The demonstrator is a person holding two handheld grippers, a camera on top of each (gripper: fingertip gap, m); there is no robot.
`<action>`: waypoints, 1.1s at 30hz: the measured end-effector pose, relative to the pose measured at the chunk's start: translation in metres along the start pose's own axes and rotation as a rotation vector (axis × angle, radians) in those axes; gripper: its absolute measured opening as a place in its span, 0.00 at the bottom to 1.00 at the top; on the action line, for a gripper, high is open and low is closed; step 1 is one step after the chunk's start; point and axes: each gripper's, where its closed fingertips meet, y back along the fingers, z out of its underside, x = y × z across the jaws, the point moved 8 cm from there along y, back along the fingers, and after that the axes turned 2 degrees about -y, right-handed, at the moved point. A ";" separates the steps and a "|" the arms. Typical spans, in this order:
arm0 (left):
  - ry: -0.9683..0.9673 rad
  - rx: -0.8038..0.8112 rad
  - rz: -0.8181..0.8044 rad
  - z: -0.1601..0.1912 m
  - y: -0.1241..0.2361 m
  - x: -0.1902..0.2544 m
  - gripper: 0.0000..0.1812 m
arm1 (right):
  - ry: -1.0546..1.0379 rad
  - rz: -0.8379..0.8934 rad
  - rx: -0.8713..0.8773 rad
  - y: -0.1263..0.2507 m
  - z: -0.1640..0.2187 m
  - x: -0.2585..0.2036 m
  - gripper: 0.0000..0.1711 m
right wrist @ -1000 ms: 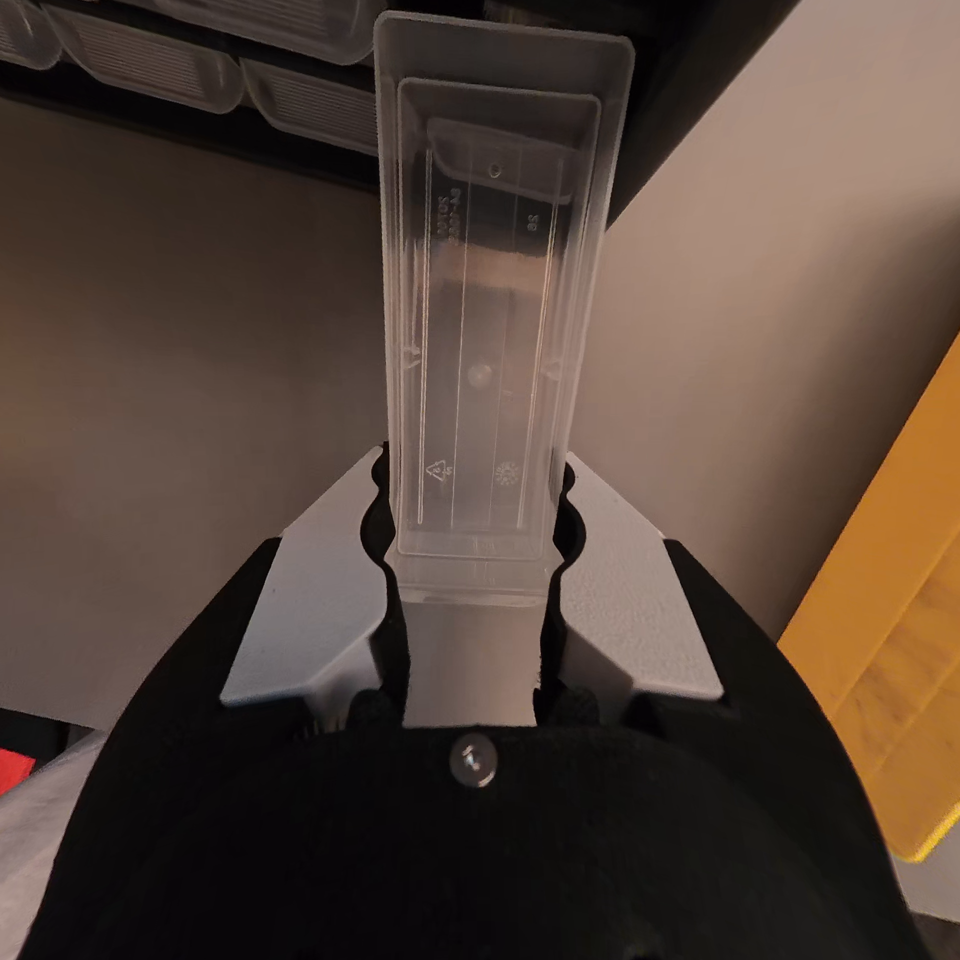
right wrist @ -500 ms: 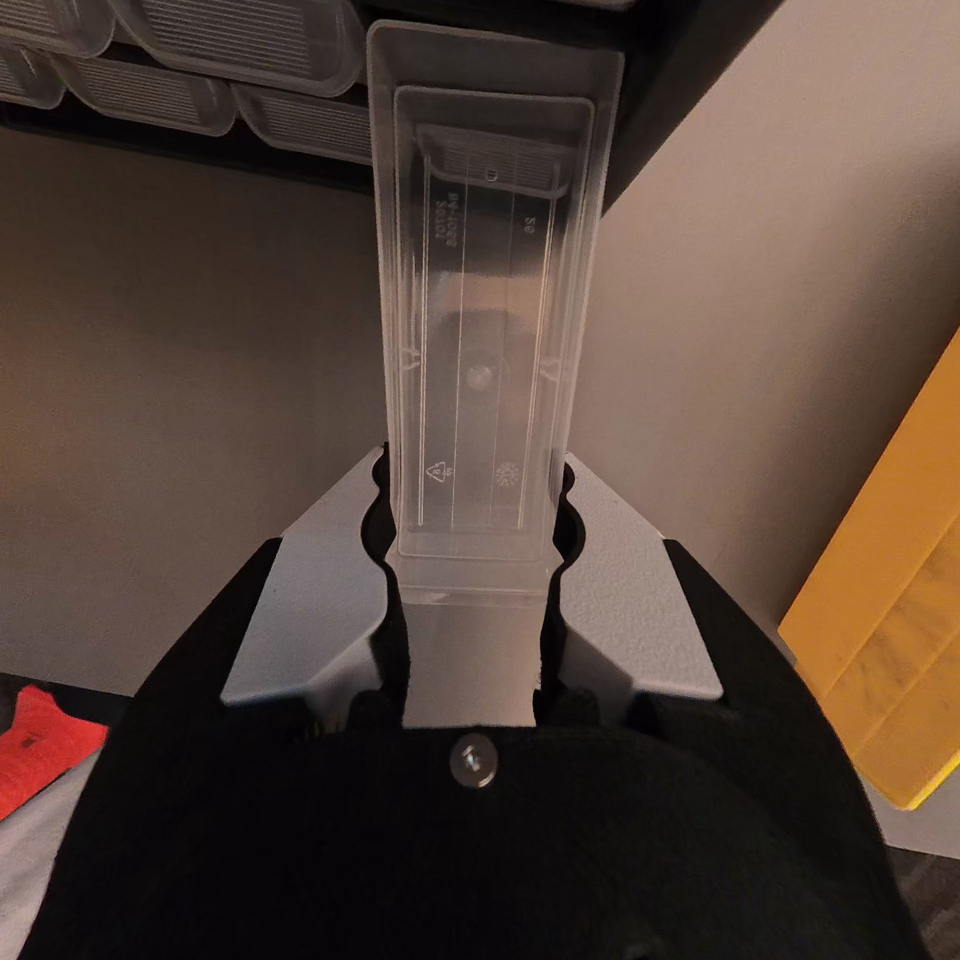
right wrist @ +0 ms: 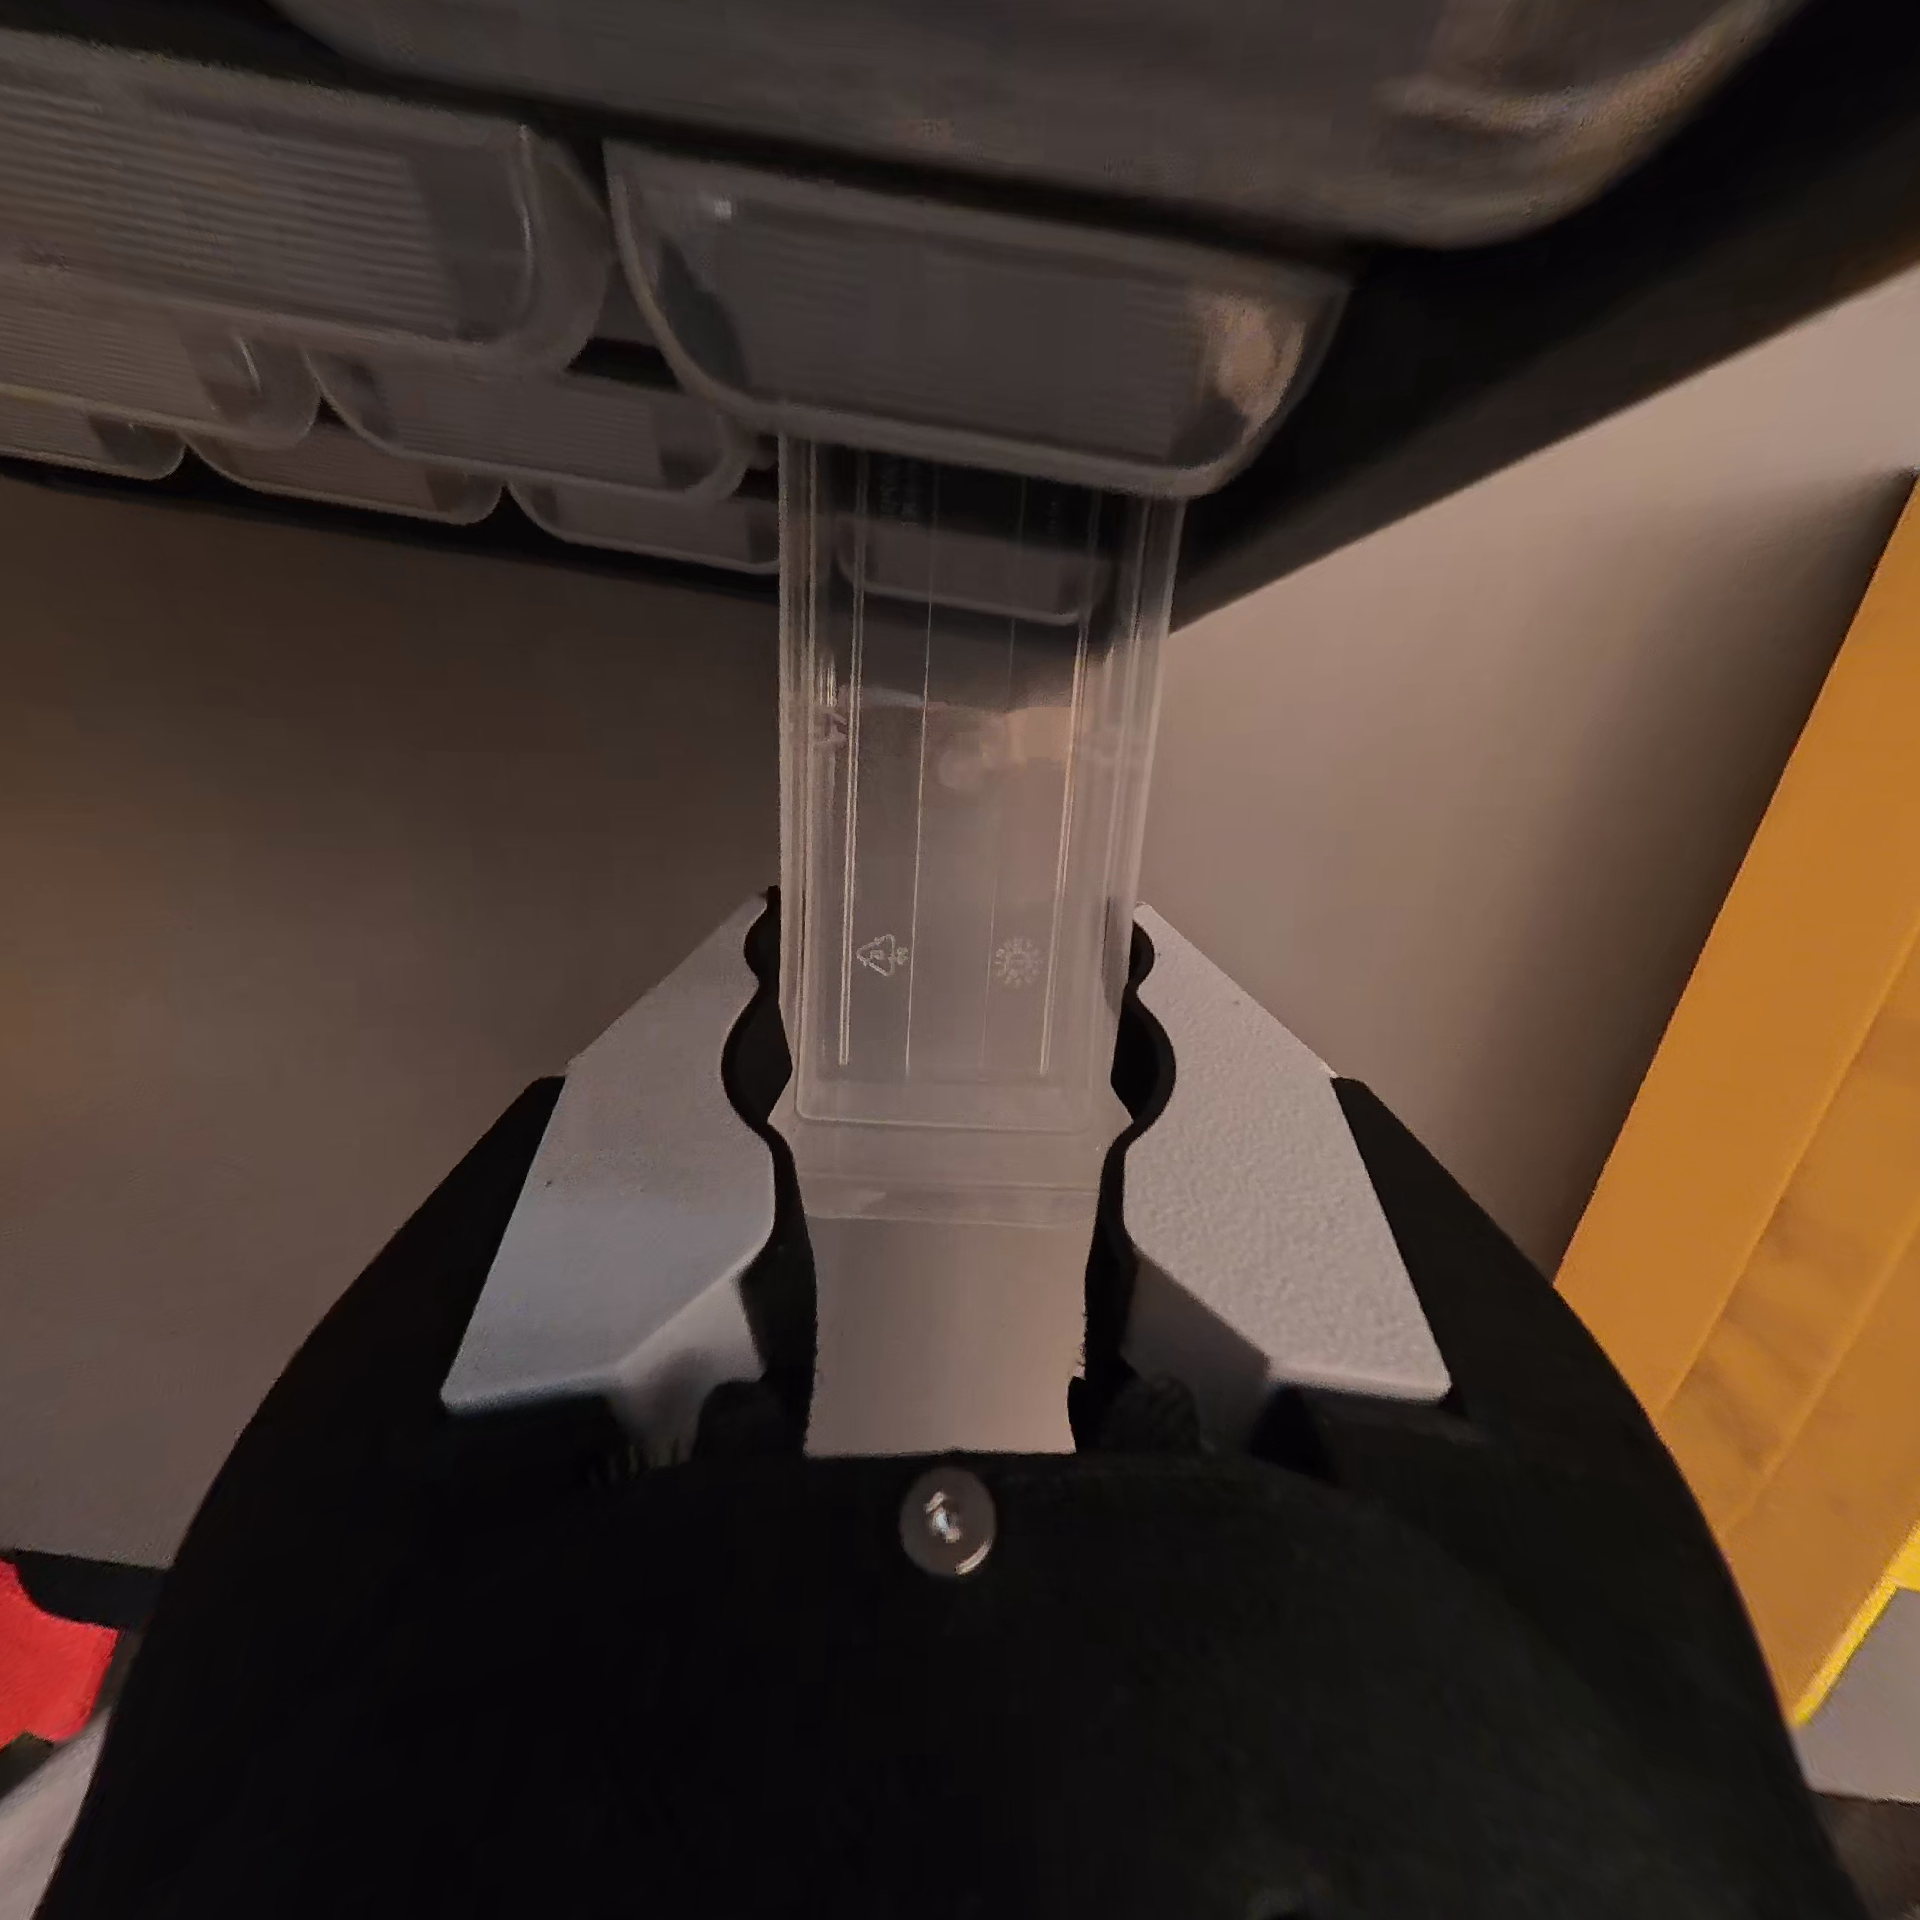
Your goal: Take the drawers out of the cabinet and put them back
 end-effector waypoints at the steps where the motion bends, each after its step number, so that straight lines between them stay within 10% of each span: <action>1: 0.002 0.001 0.001 0.000 0.000 0.000 0.00 | -0.008 -0.001 0.015 -0.001 -0.003 0.000 0.35; 14: 0.003 -0.009 0.002 -0.001 0.000 0.000 0.00 | 0.347 -0.126 0.683 0.040 0.023 -0.003 0.52; 25: 0.011 0.014 0.008 0.001 0.000 -0.001 0.00 | 1.155 0.457 0.982 0.003 0.084 -0.005 0.03; 33: 0.018 0.010 0.015 0.001 0.000 -0.001 0.00 | 1.135 0.527 1.024 0.000 0.070 -0.004 0.00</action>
